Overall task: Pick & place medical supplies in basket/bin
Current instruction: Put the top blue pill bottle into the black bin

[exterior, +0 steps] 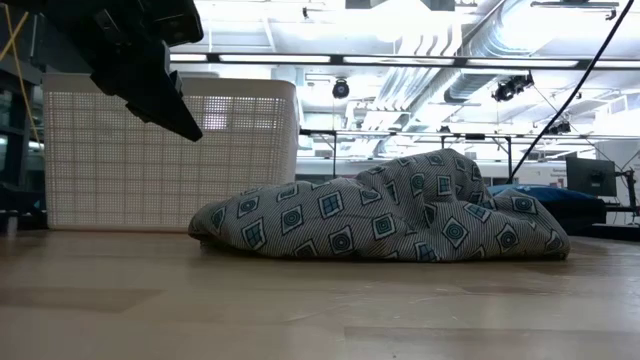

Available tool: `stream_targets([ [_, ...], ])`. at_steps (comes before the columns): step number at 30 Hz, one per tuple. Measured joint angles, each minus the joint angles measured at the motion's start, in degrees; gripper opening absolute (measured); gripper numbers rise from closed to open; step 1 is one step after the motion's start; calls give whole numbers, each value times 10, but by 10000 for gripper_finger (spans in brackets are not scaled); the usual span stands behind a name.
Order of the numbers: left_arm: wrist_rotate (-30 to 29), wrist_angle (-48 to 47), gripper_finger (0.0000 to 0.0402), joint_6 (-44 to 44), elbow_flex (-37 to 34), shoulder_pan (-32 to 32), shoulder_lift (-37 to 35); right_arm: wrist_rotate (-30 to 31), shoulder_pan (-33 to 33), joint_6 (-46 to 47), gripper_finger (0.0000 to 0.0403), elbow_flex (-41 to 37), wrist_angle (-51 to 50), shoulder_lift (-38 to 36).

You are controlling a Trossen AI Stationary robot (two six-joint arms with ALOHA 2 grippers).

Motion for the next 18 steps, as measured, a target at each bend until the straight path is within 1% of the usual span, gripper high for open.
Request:
stream_targets([
  [6,0,0,74,0,0,0,0,0,0,1,154,0,2,0],
  [18,0,0,74,0,0,0,0,0,0,1,150,0,2,0],
])
